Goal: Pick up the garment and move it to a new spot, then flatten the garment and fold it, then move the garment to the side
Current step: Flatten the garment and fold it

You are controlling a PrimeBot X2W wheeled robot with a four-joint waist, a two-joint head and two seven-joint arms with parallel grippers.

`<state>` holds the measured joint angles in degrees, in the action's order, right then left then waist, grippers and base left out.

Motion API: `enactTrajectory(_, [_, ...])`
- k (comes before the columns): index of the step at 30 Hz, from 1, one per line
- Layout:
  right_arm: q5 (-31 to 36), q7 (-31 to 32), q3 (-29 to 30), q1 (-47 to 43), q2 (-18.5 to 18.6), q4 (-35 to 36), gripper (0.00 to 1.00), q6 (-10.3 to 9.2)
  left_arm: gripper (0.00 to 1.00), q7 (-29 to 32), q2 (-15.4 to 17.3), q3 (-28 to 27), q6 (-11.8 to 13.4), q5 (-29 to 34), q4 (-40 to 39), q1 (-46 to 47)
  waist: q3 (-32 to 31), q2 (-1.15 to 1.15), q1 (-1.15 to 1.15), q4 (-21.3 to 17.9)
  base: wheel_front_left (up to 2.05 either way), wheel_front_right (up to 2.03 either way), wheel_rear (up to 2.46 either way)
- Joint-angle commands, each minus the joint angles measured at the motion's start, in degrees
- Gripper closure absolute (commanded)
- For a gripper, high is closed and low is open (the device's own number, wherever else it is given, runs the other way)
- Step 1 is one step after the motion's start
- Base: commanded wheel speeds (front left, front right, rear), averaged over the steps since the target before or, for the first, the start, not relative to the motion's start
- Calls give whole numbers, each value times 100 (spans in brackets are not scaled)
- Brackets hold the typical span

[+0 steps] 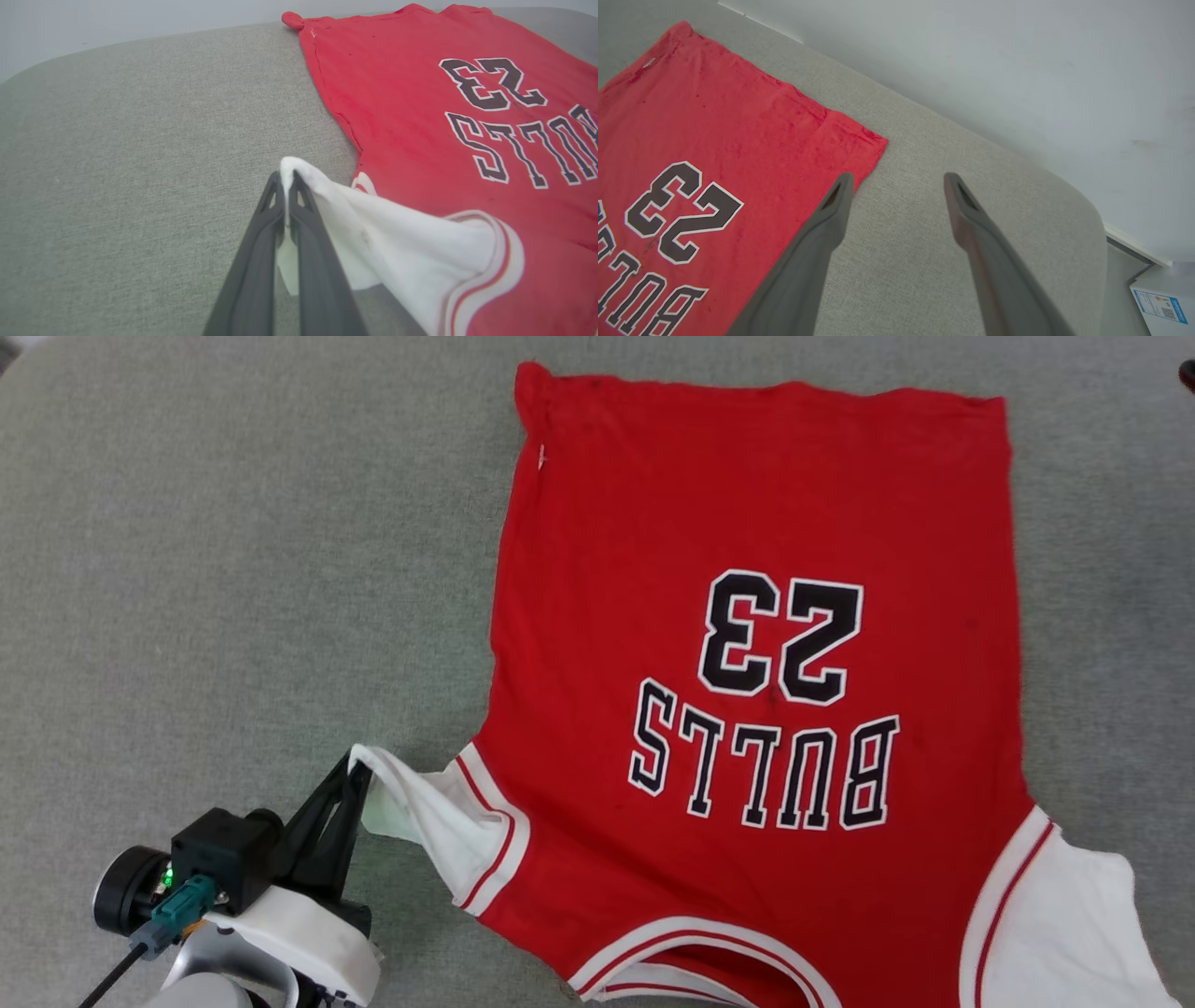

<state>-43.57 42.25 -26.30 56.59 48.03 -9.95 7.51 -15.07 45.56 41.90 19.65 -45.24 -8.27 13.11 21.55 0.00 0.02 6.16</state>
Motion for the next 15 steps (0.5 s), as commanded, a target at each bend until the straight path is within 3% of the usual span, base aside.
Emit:
enactTrajectory(1, [-88,238,-56,137,-75,-125,0,-4,100,-14,-57,-42,-13,57,-45,110,410,0,-2,323,0,0,0])
enactTrajectory(9, [-178,2221,-90,1144,-327,-1100,0,-4,100,-14,-406,-208,8,432,-320,382,1080,0,-2,673,0,0,0])
enactTrajectory(15, [209,2668,228,1548,-664,-1552,0,-3,100,-14,-623,-293,-56,676,-457,509,1538,0,-2,881,0,0,0])
